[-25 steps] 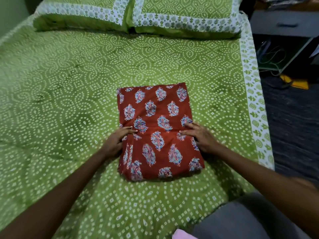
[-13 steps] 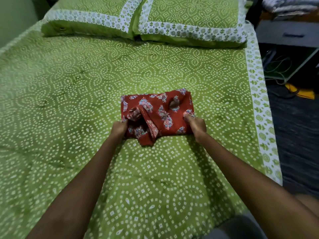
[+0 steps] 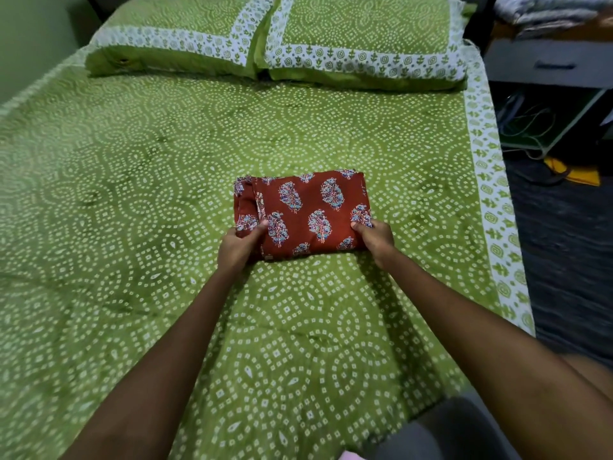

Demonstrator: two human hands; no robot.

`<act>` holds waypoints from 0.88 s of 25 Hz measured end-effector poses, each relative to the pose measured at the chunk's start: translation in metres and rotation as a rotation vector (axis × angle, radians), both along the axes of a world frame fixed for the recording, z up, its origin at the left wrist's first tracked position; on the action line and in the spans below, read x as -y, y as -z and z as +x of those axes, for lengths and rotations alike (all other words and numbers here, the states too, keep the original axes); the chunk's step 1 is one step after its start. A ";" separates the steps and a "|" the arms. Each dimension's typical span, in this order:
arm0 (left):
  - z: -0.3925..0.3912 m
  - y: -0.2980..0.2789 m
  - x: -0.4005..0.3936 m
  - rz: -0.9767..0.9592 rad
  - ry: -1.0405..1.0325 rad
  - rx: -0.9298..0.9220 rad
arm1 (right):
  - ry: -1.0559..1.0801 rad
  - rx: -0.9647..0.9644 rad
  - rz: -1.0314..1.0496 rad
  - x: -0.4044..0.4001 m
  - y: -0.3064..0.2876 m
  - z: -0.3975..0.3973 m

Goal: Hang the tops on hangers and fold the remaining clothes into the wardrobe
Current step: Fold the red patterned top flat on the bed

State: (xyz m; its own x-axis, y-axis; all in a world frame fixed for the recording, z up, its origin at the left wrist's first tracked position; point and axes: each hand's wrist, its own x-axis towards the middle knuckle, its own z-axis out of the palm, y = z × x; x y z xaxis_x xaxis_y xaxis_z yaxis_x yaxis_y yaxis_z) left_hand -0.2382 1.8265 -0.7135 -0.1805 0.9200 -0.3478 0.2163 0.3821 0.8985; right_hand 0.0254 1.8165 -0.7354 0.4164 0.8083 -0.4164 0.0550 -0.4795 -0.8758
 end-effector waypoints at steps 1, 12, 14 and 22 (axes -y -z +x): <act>0.003 -0.003 0.003 0.032 0.017 -0.070 | 0.010 -0.026 0.029 0.002 -0.004 0.001; 0.016 0.021 0.112 0.318 -0.159 -0.466 | 0.047 -0.082 -0.060 0.061 0.005 0.019; 0.027 0.025 0.129 0.231 -0.019 -0.537 | 0.053 -0.057 -0.068 0.062 0.004 0.017; 0.064 0.029 0.109 0.018 -0.147 -0.649 | 0.044 -0.347 -0.143 0.058 -0.012 0.016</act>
